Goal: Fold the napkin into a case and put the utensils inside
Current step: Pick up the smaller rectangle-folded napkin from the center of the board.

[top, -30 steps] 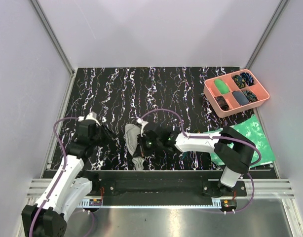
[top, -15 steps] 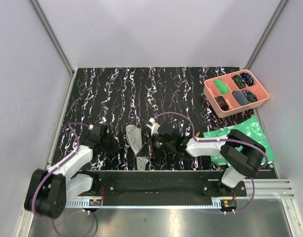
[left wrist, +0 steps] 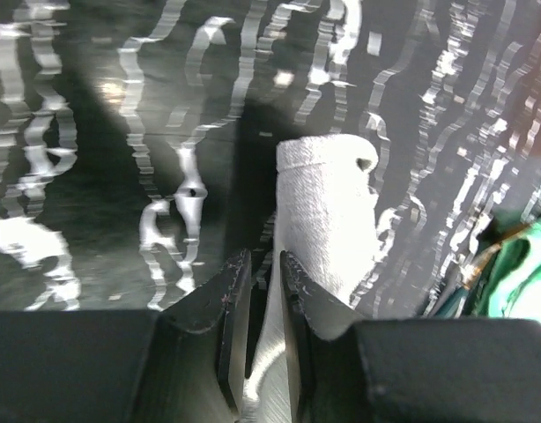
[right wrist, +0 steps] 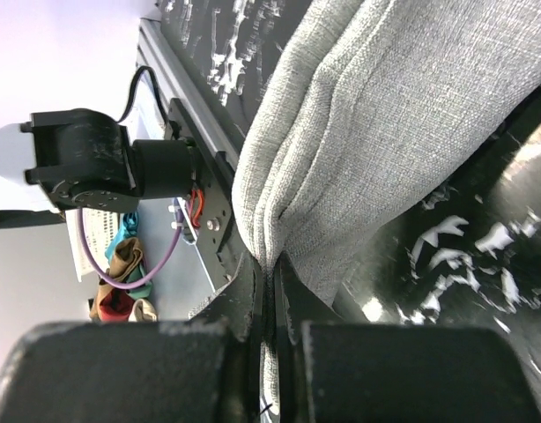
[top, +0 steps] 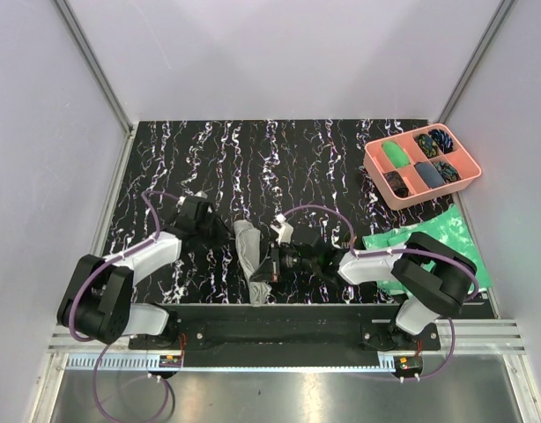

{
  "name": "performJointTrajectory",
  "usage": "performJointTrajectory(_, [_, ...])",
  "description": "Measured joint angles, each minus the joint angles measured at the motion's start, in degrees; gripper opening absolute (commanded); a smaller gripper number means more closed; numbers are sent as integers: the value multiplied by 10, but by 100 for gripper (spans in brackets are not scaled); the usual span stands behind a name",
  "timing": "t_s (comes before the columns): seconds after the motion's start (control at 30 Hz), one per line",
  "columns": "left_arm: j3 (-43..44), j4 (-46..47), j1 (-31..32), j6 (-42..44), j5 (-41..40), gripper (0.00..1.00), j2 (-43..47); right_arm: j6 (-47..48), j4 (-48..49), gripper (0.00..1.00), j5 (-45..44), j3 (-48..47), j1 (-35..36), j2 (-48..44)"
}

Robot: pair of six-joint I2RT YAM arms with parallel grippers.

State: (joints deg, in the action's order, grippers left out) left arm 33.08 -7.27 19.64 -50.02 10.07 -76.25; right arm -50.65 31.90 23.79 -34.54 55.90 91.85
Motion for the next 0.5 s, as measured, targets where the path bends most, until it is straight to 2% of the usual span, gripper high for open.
performJointTrajectory(0.13, [13, 6, 28, -7, -1, 22, -1, -12, 21, 6, 0, 28, -7, 0])
performJointTrajectory(0.3, [49, 13, 74, -21, -3, 21, -35, -35, 64, 3, 4, 80, -23, -5])
performJointTrajectory(0.37, [56, 17, 87, -28, -6, 24, -43, -37, 64, 1, 8, 87, -27, -9])
performJointTrajectory(0.5, [56, 8, 97, -33, -31, 38, -28, -31, 51, 0, 10, 88, -30, -28])
